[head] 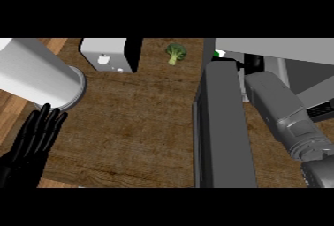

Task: Pick up the milk, place it into the microwave and close the microwave

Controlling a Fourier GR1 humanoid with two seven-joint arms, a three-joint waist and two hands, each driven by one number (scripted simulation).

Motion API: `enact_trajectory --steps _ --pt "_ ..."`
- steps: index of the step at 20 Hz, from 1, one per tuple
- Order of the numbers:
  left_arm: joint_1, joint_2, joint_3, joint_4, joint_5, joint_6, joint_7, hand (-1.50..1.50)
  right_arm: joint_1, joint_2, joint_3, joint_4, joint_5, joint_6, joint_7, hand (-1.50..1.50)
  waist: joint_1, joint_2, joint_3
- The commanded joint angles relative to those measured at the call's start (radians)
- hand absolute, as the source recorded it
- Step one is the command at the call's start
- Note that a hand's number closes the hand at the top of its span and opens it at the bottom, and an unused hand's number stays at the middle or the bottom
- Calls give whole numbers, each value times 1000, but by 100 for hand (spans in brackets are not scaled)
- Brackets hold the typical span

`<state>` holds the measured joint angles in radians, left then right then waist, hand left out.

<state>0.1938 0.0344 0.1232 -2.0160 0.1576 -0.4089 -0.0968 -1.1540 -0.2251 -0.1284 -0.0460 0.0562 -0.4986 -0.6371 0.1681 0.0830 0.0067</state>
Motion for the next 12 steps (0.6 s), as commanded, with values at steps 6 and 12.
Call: enact_trajectory --steps 6,12 --pt "-3 -27 -53 -19 -40 13 8 -150 35 -25 -17 -7 -14 56 -31 -150 -15 -11 0" --pt "18 -34 -93 -7 -57 32 -13 -150 82 -45 -31 -19 -27 176 -83 -150 -39 -23 -1"
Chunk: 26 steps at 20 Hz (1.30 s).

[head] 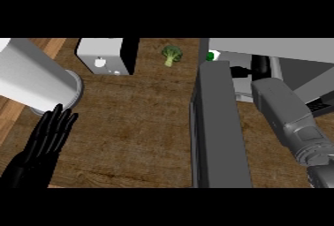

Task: Pick up the milk, place it into the microwave and close the microwave

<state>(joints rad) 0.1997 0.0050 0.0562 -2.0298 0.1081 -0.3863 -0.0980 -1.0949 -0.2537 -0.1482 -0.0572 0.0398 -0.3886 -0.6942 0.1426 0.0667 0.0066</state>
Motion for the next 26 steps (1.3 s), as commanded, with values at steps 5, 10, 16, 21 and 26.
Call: enact_trajectory --steps 5,10,16,21,26 --pt "16 -5 -41 36 -28 34 -36 -150 47 -9 -27 -9 -25 96 -46 -150 -24 -13 -2" --pt "-1 -5 -72 3 -18 39 8 -150 77 -7 -43 -20 -38 127 -84 -150 -41 -22 -1" --pt "-34 1 -97 70 -28 19 10 -150 131 34 -59 -28 -55 234 -135 -150 -70 -32 -3" --pt "-53 22 -107 128 -22 -19 -2 -150 200 52 -65 -43 -64 328 -189 -150 -99 -48 -4" --pt "-91 28 -205 169 -95 -54 24 150 277 49 -75 -62 -75 388 -257 -150 -117 -53 -4"
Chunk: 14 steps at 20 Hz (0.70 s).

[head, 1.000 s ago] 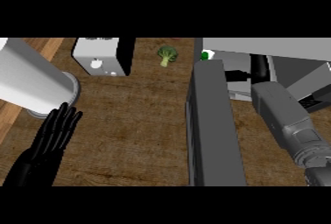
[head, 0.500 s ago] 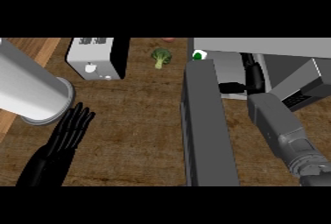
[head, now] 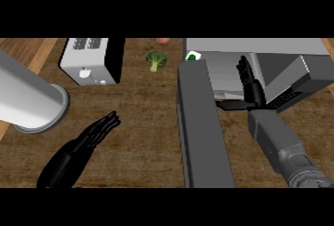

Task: Pick up the milk, place it into the microwave and close the microwave

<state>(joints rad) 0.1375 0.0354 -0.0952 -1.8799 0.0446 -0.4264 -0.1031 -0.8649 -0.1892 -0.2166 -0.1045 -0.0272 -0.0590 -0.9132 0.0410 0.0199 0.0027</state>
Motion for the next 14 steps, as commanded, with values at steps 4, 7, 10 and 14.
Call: enact_trajectory --steps 4,7,10,14 --pt "-71 -3 -82 104 -100 -20 -36 150 89 37 14 -64 4 23 -42 -150 -31 -16 -2" --pt "-160 -30 -89 189 -127 4 -15 150 152 8 34 -114 11 97 -60 -150 -54 -22 -3" --pt "-78 -34 -174 215 -173 43 -61 150 254 -18 51 -165 14 154 -88 -150 -53 -24 -3" --pt "-203 -34 -155 321 -274 72 -67 150 354 7 85 -302 14 142 -71 -150 -73 -29 -5"
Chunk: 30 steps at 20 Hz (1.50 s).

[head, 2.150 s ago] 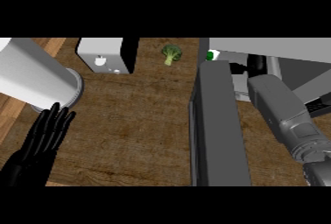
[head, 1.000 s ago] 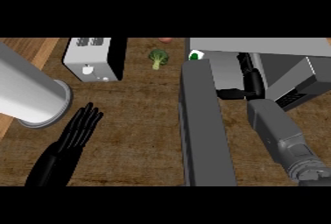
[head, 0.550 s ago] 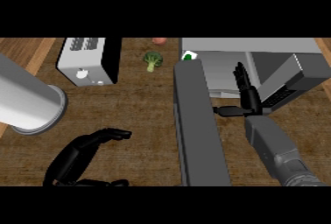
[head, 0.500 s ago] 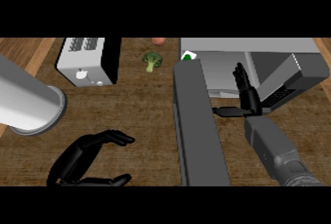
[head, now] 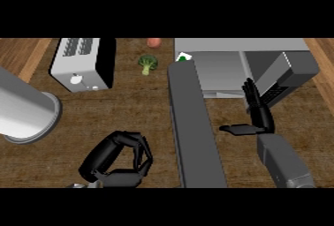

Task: Pick up the milk, place it into the microwave and close the microwave

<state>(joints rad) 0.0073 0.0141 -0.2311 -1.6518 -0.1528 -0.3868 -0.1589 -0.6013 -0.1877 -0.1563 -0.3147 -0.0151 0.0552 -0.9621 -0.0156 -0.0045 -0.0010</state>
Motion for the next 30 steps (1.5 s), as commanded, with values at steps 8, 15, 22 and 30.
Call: enact_trajectory --steps 8,15,22,30 --pt "-129 -14 -174 303 -94 37 -68 150 300 -18 82 -452 -23 50 122 -150 -26 -6 -2" --pt "-202 -14 -386 491 -39 173 -134 150 508 -113 55 -765 -116 151 218 -150 -39 0 -2" --pt "-367 -14 -627 569 144 452 -83 150 666 -144 47 -1074 -209 211 330 -150 -60 5 -3" --pt "-431 -13 -778 549 372 766 -106 150 661 -196 38 -1189 -307 310 420 -150 -98 14 -5"
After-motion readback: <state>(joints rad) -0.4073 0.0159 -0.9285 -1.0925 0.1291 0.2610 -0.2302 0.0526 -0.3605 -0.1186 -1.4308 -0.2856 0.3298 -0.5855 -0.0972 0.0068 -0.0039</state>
